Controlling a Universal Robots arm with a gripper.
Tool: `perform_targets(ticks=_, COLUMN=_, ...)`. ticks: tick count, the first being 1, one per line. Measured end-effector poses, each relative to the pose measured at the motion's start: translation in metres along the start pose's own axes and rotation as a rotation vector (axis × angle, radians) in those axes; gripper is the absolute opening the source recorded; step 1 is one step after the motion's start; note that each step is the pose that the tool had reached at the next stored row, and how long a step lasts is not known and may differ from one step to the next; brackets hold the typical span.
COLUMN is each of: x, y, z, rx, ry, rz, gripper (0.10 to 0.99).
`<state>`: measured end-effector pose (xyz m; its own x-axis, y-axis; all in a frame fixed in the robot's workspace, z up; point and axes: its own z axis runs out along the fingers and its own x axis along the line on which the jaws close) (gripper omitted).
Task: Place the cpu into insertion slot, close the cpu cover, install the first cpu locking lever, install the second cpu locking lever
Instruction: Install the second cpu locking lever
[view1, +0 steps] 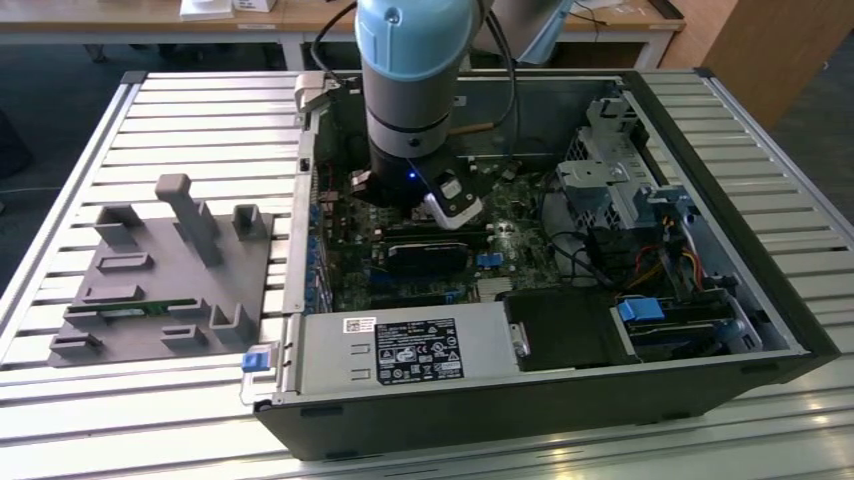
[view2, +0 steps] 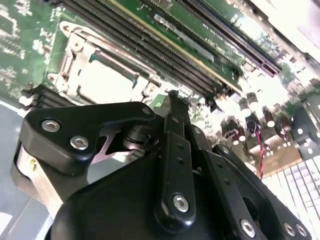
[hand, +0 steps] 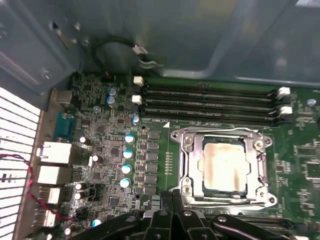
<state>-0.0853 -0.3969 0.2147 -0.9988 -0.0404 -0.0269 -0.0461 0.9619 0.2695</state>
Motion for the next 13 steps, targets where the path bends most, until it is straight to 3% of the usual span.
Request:
perform_targets(ticks=8, x=-0.0005, y=0.0050, z=-0.0178, rx=0.000, ry=0.0000, rz=0.000, gripper=0.122)
perform_targets(ticks=13, x=-0.0007, y=0.0066, z=-0.0230, rx=0.000, ry=0.0000, rz=0.000, gripper=0.122)
